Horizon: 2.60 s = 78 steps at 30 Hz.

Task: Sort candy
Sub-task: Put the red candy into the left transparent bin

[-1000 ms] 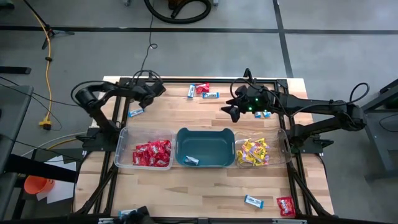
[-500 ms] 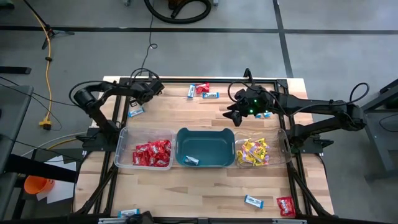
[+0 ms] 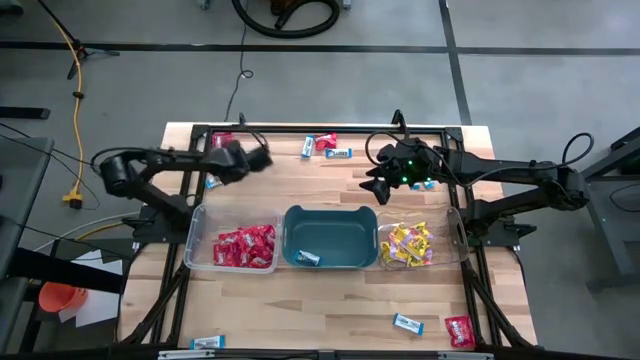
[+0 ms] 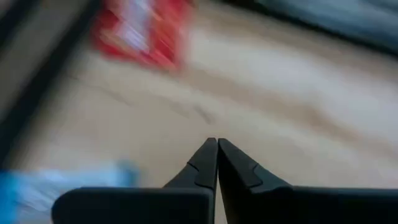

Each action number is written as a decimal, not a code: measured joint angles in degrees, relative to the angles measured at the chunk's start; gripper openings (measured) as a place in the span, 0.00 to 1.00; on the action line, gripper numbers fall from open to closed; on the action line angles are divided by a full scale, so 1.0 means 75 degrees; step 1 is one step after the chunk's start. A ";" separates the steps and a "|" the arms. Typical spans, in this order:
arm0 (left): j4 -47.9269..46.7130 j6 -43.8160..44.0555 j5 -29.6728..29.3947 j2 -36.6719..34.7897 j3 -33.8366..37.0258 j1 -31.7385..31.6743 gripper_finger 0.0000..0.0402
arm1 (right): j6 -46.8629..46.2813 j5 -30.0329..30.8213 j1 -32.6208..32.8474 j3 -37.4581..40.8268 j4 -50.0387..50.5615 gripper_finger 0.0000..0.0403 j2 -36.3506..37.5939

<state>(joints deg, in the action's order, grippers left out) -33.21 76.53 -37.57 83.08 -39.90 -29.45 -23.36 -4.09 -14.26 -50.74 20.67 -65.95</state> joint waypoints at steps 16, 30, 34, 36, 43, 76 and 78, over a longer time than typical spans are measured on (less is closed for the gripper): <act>0.1625 -0.0253 -0.1441 0.1757 -0.0022 -0.2240 0.00 | -0.1010 0.0002 0.0000 0.0000 -0.0245 0.60 0.0000; 0.1166 0.0942 -0.0422 0.2529 -0.0124 -0.1716 0.00 | -0.1476 -0.0466 0.0000 0.0000 -0.0145 0.60 0.0001; 0.1635 0.1575 -0.0544 0.2364 0.0253 -0.1549 0.00 | -0.1509 -0.0711 0.0003 0.0000 -0.0033 0.60 0.0000; 0.1617 0.0937 -0.0218 0.2140 0.0284 -0.1375 0.00 | -0.1508 -0.0808 0.0006 0.0000 0.0017 0.60 0.0000; 0.0689 -0.0098 0.0642 0.0345 0.0314 -0.0633 0.00 | -0.1328 -0.0706 0.0000 0.0000 -0.0021 0.60 0.0001; 0.4608 -0.2501 -0.3806 -0.1837 0.4098 0.0227 0.00 | -0.2229 -0.0255 -0.0652 0.0000 -0.0281 0.60 0.0003; 0.4724 -0.2926 -0.3785 -0.1871 0.4033 0.0230 0.00 | -0.2382 -0.0255 -0.0653 0.0000 -0.0280 0.60 0.0003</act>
<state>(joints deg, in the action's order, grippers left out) 2.22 54.58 -65.96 69.05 -9.65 -27.73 -41.23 -6.00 -19.16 -50.74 18.57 -65.93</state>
